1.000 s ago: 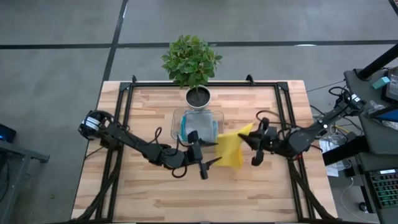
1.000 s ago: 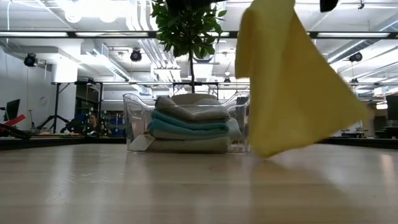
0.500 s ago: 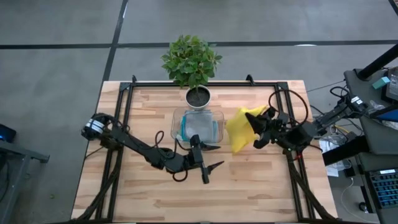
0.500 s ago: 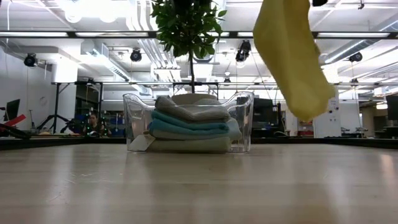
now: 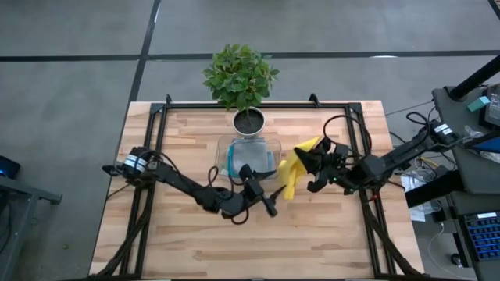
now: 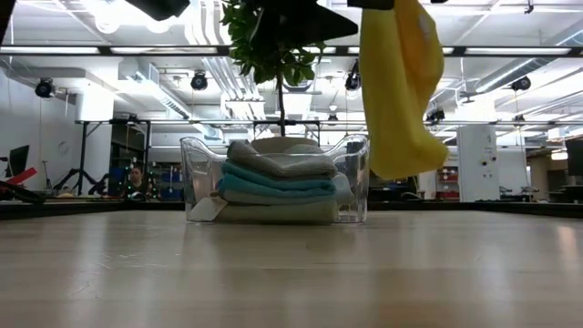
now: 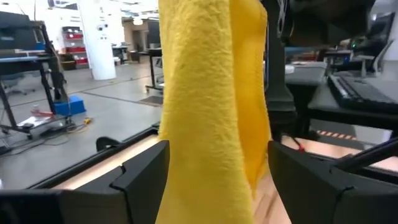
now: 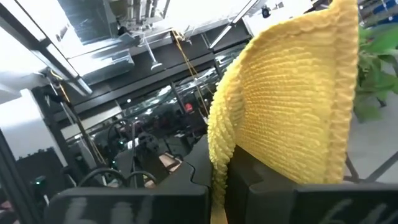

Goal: Fold microfiber towels
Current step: Fold the yellow microfiber cloth

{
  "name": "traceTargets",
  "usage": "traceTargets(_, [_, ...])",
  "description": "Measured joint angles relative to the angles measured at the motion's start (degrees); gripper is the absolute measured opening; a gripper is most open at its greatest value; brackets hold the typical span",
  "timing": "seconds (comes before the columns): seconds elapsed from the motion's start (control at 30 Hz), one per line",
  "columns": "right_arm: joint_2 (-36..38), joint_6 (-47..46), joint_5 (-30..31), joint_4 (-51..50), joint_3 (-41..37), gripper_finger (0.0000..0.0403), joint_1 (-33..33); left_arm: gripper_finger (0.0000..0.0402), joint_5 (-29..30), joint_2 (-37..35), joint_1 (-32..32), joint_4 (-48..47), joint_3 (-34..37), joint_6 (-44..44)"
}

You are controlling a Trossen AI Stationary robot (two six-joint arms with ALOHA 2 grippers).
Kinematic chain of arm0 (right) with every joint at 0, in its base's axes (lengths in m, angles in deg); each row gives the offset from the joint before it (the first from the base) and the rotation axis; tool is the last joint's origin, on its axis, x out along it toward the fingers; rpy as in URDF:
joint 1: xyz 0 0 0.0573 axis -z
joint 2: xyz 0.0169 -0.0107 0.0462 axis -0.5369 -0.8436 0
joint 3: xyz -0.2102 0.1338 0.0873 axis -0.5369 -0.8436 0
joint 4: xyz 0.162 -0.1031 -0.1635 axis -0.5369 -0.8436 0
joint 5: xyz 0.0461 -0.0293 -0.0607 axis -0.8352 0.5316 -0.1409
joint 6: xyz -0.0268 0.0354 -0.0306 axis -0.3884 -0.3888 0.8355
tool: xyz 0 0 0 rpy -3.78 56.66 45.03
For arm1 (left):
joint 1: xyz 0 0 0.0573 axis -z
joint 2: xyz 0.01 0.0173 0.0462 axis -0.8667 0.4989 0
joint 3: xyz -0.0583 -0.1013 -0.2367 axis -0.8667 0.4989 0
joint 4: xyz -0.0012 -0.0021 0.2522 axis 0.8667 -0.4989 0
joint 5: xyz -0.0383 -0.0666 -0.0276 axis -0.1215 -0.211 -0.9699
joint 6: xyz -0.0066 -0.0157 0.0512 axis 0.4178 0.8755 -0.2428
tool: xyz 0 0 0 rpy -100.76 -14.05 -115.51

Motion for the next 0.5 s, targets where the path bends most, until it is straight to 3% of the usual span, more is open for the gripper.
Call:
traceTargets(0.3, [-1.65,0.13,-3.49,-0.02,2.86,0.0009,-0.06,0.0243,0.57,0.00,-2.76,-0.34,0.02,1.96])
traceTargets(0.4, [-1.60,-0.61,-4.61,-0.04,2.88,0.0009,-0.32,0.0197,0.55,0.00,-3.14,-0.90,0.09,1.96])
traceTargets(0.5, [-1.28,-0.10,-4.69,-0.37,2.88,0.0009,-1.10,0.0108,0.55,-0.07,-3.17,-1.77,0.07,1.52])
